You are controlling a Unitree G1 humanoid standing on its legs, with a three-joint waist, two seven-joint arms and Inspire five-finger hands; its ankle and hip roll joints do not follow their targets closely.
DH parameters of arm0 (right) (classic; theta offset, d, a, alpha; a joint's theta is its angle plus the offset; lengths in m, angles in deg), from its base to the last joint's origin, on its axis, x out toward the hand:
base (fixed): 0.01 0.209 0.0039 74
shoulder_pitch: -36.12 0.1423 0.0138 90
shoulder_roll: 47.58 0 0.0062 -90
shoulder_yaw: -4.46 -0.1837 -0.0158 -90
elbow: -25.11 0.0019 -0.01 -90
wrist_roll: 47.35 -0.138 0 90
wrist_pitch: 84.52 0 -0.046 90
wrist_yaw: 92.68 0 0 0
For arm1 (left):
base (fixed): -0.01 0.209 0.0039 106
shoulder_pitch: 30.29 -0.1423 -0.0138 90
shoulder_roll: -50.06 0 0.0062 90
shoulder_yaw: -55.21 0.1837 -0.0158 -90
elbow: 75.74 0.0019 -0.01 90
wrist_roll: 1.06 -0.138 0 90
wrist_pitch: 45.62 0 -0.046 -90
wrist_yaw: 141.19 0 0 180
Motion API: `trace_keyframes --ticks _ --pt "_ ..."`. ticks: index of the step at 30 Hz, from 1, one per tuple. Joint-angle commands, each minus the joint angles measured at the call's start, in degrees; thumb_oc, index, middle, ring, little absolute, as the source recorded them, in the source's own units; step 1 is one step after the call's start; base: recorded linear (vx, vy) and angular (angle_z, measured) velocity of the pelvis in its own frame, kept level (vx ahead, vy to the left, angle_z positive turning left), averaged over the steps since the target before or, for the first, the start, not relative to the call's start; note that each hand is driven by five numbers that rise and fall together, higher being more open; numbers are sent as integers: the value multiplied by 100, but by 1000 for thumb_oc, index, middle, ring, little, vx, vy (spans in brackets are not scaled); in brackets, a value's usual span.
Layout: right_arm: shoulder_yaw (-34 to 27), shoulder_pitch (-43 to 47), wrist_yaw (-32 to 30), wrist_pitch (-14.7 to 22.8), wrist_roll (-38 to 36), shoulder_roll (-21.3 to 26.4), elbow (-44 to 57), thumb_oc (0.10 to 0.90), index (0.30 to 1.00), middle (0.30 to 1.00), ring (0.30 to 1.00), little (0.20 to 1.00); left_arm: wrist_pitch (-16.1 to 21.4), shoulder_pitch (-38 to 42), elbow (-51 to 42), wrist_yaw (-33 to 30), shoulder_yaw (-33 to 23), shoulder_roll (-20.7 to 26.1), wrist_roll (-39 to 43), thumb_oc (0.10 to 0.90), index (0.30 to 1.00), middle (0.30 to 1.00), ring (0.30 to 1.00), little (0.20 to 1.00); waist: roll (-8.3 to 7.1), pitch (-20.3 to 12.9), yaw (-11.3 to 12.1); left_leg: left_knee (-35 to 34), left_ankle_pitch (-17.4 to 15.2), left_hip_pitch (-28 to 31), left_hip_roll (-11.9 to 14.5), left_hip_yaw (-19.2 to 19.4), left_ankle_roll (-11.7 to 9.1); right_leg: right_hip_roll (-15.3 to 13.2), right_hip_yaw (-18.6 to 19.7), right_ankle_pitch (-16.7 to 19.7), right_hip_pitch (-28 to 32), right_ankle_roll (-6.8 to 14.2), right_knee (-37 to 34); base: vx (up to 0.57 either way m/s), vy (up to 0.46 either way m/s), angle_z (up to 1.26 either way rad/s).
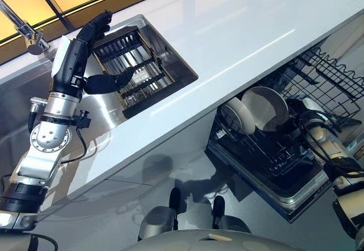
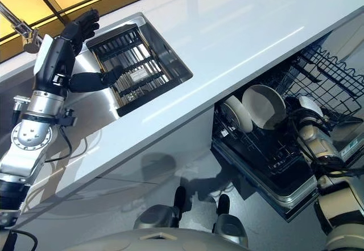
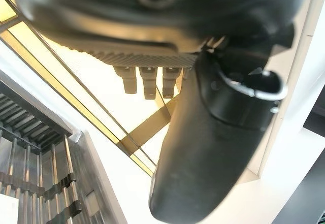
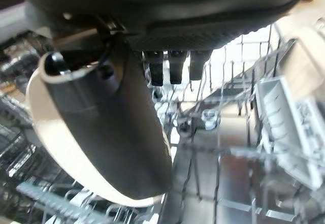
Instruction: Pick up plates and place into dishwasher.
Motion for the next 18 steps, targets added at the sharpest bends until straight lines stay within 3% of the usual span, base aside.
trace_keyframes --ticks 1,12,17,18 --pt "-91 150 -496 -114 568 751 493 800 900 900 900 900 593 54 -409 -224 -605 407 351 800 900 900 900 900 -320 -593 -128 9 -502 56 -341 39 230 96 131 -33 15 72 27 0 0 0" --pt "-1035 -246 -1418 41 953 1083 1041 800 900 900 900 900 636 -264 -412 -270 -854 368 313 800 900 900 900 900 -352 -657 -211 9 -546 100 -325 85 247 154 244 -60 40 104 27 5 2 -5" --pt "-1268 -498 -1290 33 313 1019 944 800 900 900 900 900 642 -266 -412 -209 -887 373 358 800 900 900 900 900 -355 -692 -220 9 -544 111 -319 80 232 151 232 -69 55 118 27 0 0 -1" --pt "-1357 -553 -1286 44 -173 898 879 800 900 900 900 900 643 -270 -416 -190 -897 373 366 800 900 900 900 900 -346 -687 -218 9 -547 120 -317 80 230 148 227 -73 67 113 27 0 0 0"
